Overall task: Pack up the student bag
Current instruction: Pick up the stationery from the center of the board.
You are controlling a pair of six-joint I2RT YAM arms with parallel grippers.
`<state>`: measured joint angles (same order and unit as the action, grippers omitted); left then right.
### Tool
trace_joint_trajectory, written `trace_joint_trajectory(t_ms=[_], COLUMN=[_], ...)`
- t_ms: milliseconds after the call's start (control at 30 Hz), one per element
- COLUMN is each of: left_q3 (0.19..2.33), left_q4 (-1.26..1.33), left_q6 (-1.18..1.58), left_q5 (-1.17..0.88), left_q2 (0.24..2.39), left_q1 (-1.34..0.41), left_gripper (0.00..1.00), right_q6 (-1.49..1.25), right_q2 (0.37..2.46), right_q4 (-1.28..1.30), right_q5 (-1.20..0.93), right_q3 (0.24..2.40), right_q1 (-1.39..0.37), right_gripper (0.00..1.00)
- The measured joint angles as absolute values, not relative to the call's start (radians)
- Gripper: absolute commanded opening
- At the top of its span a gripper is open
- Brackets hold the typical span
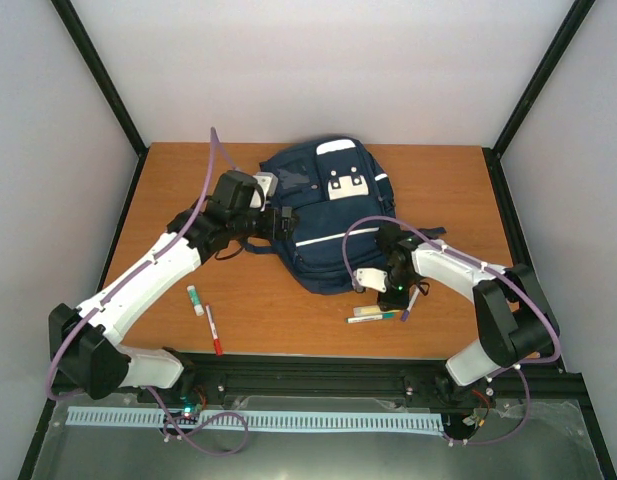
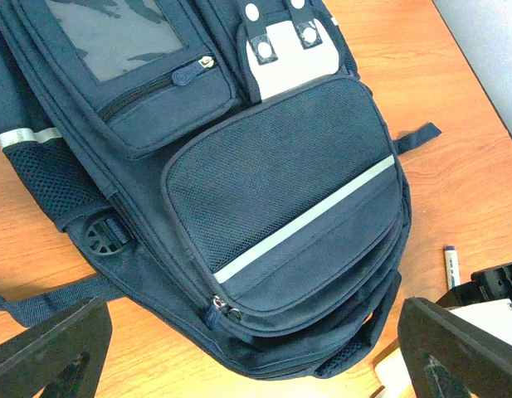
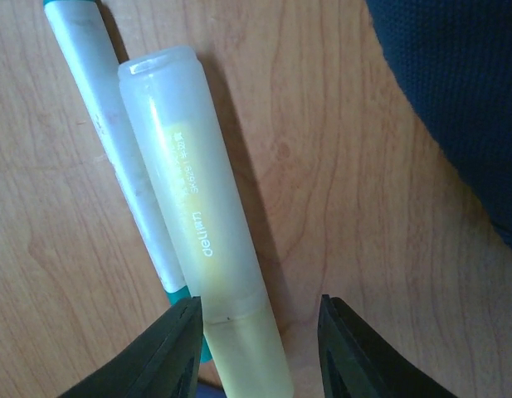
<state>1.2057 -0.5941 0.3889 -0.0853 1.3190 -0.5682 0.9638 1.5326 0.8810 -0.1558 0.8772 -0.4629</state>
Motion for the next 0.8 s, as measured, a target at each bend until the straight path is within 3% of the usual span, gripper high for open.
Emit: trace_joint_trajectory(t_ms=[467,600,800], left_q3=[1.206,1.206,1.206], left_q4=[-0.595,-0.595,-0.596], left_q6=[0.395,0.396,0.397], left_q5=[-0.096,-0.1,-0.105], left_q2=[1.319,1.319,1.319], left_q1=[-0.552,-0.548,-0.544], left_gripper=[0.97,0.97,0.97], right_q6=[0.94,0.93,0.906], right_q2=[1.565,1.58,1.592], right_q4=[0.854,0.842,0.822], right_q5=[-0.109,-0.095,-0.068], right_q3=[0.861,0.861,0.861], right_q1=[-0.473,-0.473,-0.474], right_gripper=[0.51,0.45,0.28])
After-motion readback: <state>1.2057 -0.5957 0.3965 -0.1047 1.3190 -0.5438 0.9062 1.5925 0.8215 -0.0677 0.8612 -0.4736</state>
